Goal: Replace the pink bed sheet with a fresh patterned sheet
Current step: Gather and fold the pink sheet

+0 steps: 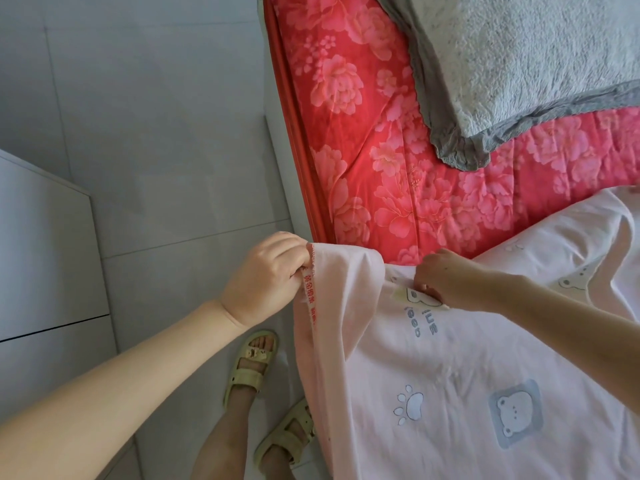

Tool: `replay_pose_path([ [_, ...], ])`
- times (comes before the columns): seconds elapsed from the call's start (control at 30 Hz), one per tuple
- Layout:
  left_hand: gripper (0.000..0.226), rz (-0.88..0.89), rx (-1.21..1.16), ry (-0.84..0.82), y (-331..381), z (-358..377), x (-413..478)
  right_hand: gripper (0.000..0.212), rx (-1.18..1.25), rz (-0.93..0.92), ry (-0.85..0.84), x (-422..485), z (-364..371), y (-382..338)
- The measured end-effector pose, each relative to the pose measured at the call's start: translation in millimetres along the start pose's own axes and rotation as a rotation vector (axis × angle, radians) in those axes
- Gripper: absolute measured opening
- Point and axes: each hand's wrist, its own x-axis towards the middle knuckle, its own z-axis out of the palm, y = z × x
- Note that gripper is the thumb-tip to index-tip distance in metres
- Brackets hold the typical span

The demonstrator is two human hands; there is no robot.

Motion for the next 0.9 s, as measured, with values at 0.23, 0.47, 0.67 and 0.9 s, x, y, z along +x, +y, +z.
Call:
replay_pose_path([
  [0.23, 0.024, 0.027, 0.033, 0.046, 0.5, -3.2, 6.9, 0.024, 0.116, 0.023, 0.226, -0.7, 13.8, 14.2],
  [0.47, 0.021, 0.075, 0.075, -0.008, -8.8, -9.7, -1.3, 0.015, 0.132, 0.097, 0.41, -5.1, 14.3, 16.5],
  [0.67, 0.022, 0.135, 0.078, -0.022, -4.5, -12.6, 1.6, 0.022, 0.276, 0.06, 0.322, -2.7, 6.3, 12.1],
  [0.9, 0.016, 0.146, 0.115, -0.086, -7.2, -17.0, -0.4, 0.024, 0.218, 0.172, 0.32, -4.3, -7.7, 7.7],
])
